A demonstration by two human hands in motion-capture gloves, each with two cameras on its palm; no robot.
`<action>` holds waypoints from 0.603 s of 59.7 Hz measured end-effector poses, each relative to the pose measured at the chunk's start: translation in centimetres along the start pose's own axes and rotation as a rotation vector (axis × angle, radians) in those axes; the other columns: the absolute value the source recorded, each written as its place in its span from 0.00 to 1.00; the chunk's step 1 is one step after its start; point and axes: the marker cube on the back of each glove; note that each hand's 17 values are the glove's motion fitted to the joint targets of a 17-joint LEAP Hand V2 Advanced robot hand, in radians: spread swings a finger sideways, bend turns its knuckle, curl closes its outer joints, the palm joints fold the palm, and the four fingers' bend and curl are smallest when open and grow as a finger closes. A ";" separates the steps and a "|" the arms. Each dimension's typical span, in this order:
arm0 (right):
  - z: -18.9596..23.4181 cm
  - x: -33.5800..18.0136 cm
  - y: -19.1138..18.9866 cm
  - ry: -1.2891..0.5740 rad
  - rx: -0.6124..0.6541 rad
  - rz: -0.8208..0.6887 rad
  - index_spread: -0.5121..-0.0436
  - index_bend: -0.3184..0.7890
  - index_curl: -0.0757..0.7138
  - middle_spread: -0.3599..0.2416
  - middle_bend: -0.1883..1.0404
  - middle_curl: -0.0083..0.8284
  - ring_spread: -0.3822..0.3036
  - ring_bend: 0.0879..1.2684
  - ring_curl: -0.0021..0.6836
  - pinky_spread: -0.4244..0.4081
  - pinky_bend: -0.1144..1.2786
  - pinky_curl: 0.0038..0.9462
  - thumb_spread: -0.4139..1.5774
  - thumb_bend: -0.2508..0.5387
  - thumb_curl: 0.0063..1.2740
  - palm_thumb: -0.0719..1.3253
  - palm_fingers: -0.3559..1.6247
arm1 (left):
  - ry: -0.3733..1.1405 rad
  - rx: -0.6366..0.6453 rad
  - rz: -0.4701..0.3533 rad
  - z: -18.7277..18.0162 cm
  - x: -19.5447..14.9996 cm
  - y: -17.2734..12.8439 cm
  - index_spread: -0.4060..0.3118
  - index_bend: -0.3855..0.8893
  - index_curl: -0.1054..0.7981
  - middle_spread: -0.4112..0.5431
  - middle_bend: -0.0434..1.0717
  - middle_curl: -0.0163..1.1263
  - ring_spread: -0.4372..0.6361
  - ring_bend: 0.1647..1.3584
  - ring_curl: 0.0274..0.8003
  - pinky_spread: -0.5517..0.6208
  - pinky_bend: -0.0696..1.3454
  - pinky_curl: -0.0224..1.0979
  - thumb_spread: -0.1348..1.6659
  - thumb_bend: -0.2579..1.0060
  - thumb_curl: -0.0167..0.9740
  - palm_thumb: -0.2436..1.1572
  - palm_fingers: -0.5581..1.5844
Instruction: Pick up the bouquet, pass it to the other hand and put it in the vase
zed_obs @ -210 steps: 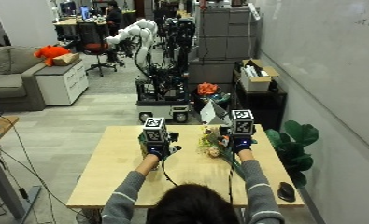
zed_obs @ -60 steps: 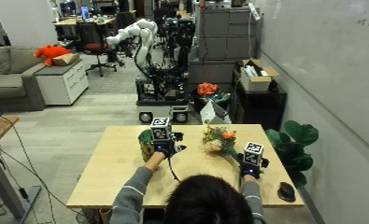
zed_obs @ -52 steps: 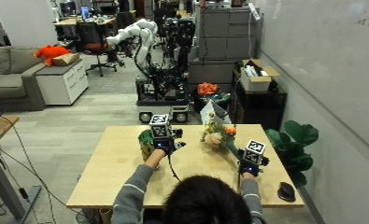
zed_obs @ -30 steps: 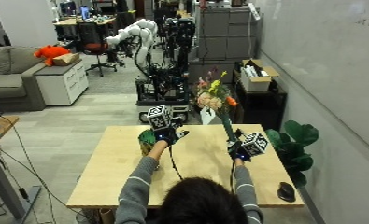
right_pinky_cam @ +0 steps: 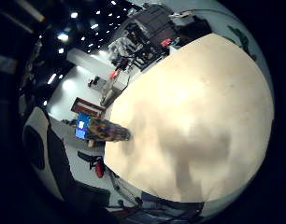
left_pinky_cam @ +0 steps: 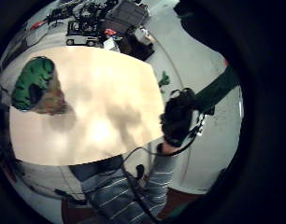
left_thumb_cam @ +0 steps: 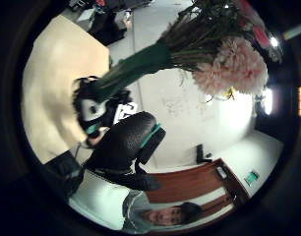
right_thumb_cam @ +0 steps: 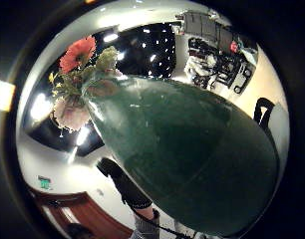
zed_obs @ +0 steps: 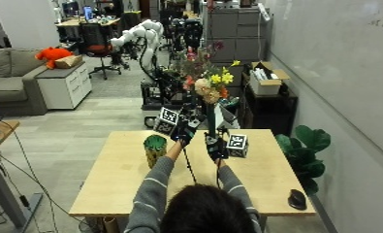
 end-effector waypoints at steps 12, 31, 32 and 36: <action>4.5 1.1 3.6 0.142 -0.023 0.092 0.67 0.85 0.86 0.38 0.91 0.80 0.31 0.83 0.87 0.26 0.65 0.59 0.69 0.30 0.53 0.80 0.88 | 0.245 0.031 0.044 0.4 1.7 -0.5 0.68 0.40 0.36 0.54 0.28 0.37 0.58 0.30 0.39 0.66 0.30 0.35 0.56 0.19 0.36 0.33 0.40; 8.3 -1.8 7.7 -0.019 -0.154 -0.209 0.67 0.86 0.87 0.39 0.91 0.79 0.31 0.82 0.86 0.27 0.65 0.59 0.69 0.30 0.58 0.79 0.88 | 0.329 0.352 0.024 -2.8 0.4 0.0 0.20 0.57 0.53 0.12 0.57 0.47 0.11 0.43 0.49 0.18 0.44 0.42 0.61 0.25 0.44 0.60 0.99; 8.3 -1.5 7.8 0.017 -0.161 -0.174 0.67 0.86 0.87 0.39 0.91 0.79 0.31 0.82 0.86 0.26 0.65 0.59 0.69 0.30 0.58 0.78 0.88 | 0.326 0.355 0.027 -3.0 0.3 0.0 0.18 0.59 0.54 0.11 0.59 0.47 0.10 0.45 0.51 0.17 0.44 0.43 0.62 0.25 0.44 0.60 0.99; 8.1 -0.1 7.3 0.191 -0.166 -0.137 0.67 0.83 0.86 0.38 0.90 0.78 0.30 0.81 0.85 0.25 0.64 0.58 0.70 0.28 0.57 0.76 0.87 | 0.329 0.321 0.017 -4.0 1.5 1.3 0.12 0.67 0.60 0.08 0.63 0.49 0.07 0.48 0.54 0.15 0.46 0.44 0.64 0.24 0.46 0.62 0.98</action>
